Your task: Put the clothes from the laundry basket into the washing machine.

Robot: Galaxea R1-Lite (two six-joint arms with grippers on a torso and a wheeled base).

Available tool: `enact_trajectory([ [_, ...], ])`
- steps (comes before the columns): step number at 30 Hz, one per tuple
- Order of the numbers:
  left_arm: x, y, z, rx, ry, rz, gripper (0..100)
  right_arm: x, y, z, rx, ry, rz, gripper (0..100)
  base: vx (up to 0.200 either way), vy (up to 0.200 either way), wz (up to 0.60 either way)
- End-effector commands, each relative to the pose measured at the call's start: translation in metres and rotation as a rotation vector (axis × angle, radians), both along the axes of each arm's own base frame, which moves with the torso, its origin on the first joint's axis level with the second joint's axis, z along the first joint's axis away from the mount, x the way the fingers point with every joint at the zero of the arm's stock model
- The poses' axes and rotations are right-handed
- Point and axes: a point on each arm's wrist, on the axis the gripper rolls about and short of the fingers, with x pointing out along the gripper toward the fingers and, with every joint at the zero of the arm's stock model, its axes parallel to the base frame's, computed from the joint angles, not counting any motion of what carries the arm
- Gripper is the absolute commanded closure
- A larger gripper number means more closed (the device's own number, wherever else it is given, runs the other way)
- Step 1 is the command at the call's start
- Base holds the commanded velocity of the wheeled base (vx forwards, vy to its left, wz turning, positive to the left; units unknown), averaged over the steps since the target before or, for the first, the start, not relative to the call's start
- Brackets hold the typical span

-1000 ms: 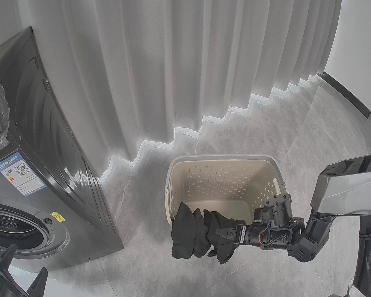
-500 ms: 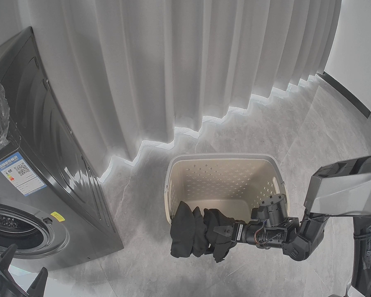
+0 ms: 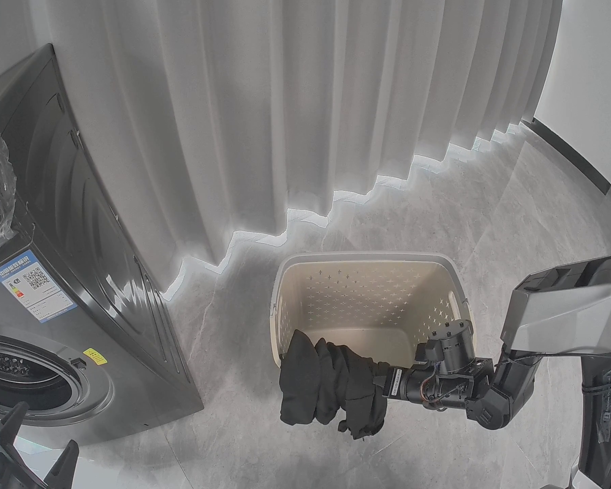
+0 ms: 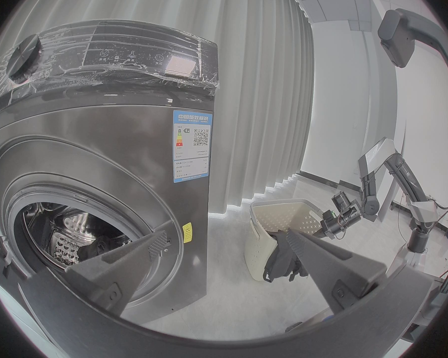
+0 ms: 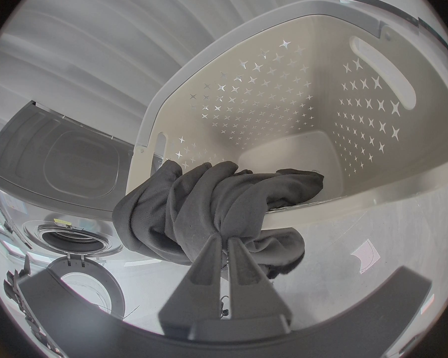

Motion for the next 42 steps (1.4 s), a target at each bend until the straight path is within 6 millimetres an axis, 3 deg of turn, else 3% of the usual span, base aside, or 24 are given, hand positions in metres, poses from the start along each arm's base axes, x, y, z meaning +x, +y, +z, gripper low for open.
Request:
enact_trajectory([
  [1,0.001,0.000,-0.005,0.003,0.019,0.000,0,-0.001,-0.001,0.001,-0.001,0.003,0.000,100,0.000,0.000,0.00],
  [12,0.001,0.000,-0.005,0.006,0.018,0.000,0,-0.014,-0.008,0.001,-0.023,0.032,0.006,100,0.000,0.000,0.00],
  [13,0.001,0.000,-0.005,0.006,0.018,0.000,0,-0.013,-0.008,0.001,-0.021,0.029,0.003,0,0.000,0.000,0.00],
  [33,0.001,0.000,-0.005,0.009,0.018,0.000,0,0.005,0.004,-0.012,-0.017,-0.016,-0.022,0,0.000,0.000,0.00],
  [34,0.001,0.000,-0.005,0.009,0.018,0.000,0,0.005,0.004,-0.012,-0.017,-0.016,-0.022,100,0.000,0.000,0.00],
  [42,0.001,0.000,-0.005,0.009,0.018,0.000,0,0.003,0.003,-0.012,-0.018,-0.013,-0.021,100,0.000,0.000,0.00],
])
